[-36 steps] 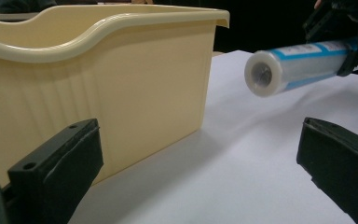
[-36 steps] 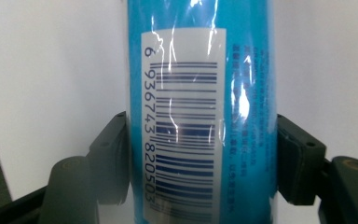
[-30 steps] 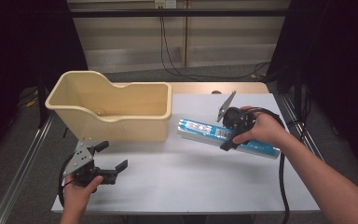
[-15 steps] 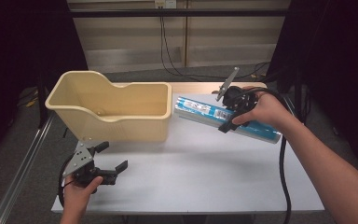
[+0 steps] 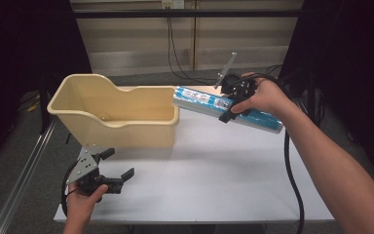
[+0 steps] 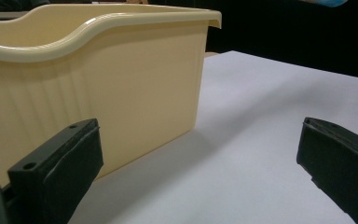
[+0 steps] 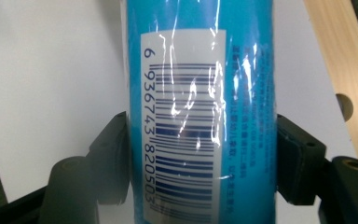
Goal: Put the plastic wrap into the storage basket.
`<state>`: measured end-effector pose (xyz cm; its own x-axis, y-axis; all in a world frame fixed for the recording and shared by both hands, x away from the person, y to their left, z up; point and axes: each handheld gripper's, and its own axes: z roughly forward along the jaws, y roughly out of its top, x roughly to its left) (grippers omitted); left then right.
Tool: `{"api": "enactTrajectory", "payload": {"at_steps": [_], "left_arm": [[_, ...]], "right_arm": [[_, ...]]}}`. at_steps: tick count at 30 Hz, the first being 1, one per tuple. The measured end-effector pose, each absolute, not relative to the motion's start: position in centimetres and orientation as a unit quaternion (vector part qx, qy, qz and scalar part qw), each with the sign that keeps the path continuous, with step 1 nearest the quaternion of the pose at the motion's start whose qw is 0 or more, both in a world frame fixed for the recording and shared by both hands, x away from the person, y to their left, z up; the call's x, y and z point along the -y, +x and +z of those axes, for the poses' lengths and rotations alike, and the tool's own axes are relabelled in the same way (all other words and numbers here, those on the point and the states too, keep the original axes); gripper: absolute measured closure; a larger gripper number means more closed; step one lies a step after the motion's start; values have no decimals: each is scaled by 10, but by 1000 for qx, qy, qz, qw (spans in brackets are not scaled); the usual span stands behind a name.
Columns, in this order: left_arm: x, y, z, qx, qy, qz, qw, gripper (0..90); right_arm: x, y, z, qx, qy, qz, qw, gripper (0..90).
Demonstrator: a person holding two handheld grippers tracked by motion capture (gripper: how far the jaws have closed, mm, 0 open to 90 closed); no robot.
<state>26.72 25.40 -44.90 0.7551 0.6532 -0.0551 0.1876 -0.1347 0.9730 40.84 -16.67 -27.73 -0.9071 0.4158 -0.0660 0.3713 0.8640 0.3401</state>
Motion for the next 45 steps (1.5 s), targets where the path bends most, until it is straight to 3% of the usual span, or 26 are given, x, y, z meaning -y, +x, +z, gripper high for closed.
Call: {"api": "enactTrajectory", "payload": {"at_steps": [45], "left_arm": [[-252,267,-451,-283,737,181,587,1]], "right_arm": [[75,478,-288,-974,142,165,67,316]]}}
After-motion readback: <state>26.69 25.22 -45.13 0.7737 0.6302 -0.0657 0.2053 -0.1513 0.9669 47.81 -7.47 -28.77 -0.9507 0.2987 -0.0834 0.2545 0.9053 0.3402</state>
